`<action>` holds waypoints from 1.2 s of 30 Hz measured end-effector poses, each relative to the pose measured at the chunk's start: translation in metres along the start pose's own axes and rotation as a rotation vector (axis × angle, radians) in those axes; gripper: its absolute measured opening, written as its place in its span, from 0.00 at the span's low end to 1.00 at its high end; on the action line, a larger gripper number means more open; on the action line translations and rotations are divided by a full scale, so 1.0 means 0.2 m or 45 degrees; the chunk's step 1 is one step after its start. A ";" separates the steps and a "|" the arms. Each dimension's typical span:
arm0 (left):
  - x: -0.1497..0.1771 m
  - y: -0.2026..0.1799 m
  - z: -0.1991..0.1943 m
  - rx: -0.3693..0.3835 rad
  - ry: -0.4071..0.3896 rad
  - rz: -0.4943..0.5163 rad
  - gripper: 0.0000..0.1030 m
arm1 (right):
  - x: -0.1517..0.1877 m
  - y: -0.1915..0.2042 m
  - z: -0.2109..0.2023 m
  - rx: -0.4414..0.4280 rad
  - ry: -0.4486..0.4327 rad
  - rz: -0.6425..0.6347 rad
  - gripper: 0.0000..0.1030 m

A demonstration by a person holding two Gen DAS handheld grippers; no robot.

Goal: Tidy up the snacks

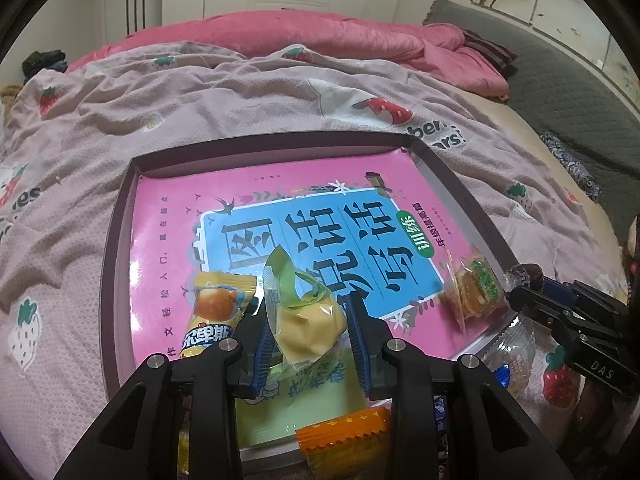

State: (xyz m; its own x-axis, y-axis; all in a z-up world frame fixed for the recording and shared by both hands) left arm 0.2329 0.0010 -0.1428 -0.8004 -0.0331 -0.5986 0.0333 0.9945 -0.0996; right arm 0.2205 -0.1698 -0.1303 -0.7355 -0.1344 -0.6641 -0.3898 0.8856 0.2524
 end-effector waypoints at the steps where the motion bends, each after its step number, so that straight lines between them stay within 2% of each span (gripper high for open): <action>1: 0.00 0.00 0.00 0.000 0.000 0.000 0.34 | 0.00 0.00 0.00 0.003 -0.002 -0.002 0.35; 30: 0.00 0.00 0.01 0.007 0.008 -0.011 0.34 | -0.01 -0.01 -0.04 0.021 -0.028 -0.008 0.36; 36: 0.00 0.00 -0.01 0.004 0.003 -0.017 0.34 | -0.02 -0.02 -0.06 0.023 -0.038 0.012 0.41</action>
State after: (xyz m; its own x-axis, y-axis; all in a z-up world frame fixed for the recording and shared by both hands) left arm 0.2329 0.0020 -0.1415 -0.8023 -0.0461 -0.5951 0.0248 0.9936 -0.1103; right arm 0.2190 -0.1776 -0.1205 -0.7221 -0.1131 -0.6825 -0.3729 0.8946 0.2463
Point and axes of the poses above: each gripper's, at about its wrist camera, not at the fingertips, and z roughly the way its jaws point, y to its left, x to its underside, the point moved 10 cm from there along z, roughly the way its jaws point, and after that the axes turned 4 degrees about -x, right-handed, at the moved point
